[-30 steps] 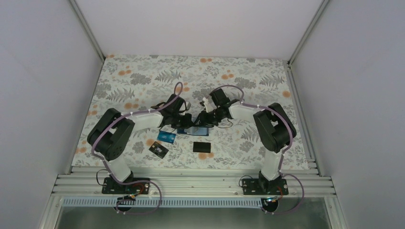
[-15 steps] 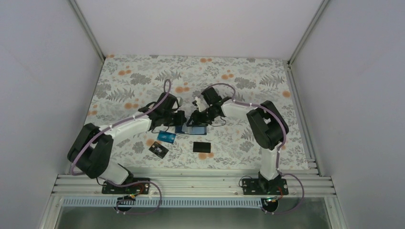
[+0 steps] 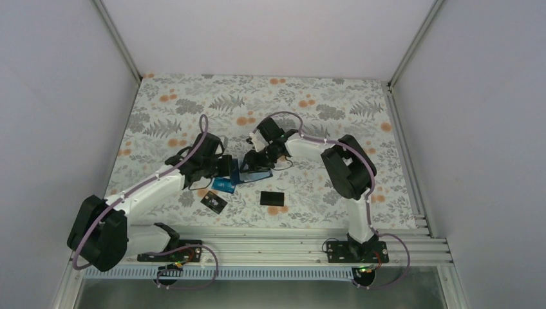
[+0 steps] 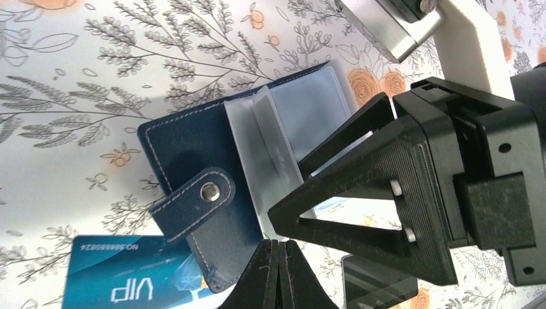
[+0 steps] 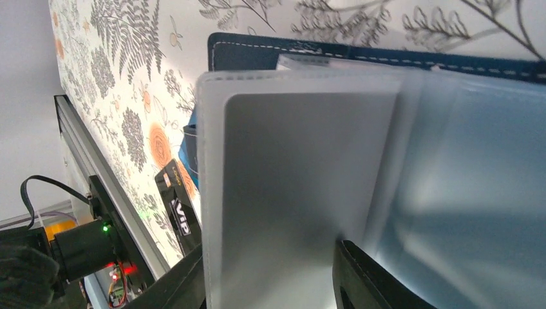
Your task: Put the credit cards into the card holder
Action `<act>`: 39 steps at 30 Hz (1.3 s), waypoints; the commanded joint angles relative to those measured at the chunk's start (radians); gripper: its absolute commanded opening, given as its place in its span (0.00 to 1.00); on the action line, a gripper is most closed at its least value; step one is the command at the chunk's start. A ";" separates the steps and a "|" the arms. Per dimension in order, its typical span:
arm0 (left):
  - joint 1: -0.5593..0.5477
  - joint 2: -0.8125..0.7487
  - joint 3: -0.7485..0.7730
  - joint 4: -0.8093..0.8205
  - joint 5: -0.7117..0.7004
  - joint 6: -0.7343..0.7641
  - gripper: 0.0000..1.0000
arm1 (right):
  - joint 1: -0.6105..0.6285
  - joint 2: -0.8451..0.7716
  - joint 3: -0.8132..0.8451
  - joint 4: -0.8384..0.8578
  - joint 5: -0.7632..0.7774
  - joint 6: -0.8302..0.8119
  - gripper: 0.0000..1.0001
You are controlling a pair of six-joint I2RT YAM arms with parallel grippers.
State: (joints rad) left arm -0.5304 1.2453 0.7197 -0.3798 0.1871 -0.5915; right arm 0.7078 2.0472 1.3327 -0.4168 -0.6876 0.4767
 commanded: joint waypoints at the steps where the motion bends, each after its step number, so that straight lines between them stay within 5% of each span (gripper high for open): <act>1: 0.018 -0.057 -0.018 -0.042 -0.030 0.000 0.03 | 0.028 0.034 0.074 -0.040 0.013 0.011 0.47; 22: 0.038 -0.196 -0.010 -0.162 -0.070 0.009 0.08 | 0.020 -0.001 0.231 -0.120 0.041 -0.045 0.50; 39: -0.114 -0.281 -0.091 -0.108 -0.005 -0.015 0.16 | -0.014 -0.316 -0.210 -0.041 0.187 -0.031 0.52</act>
State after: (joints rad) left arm -0.5995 0.9783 0.6567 -0.5026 0.1703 -0.5880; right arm 0.6987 1.8168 1.2194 -0.4953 -0.5407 0.4335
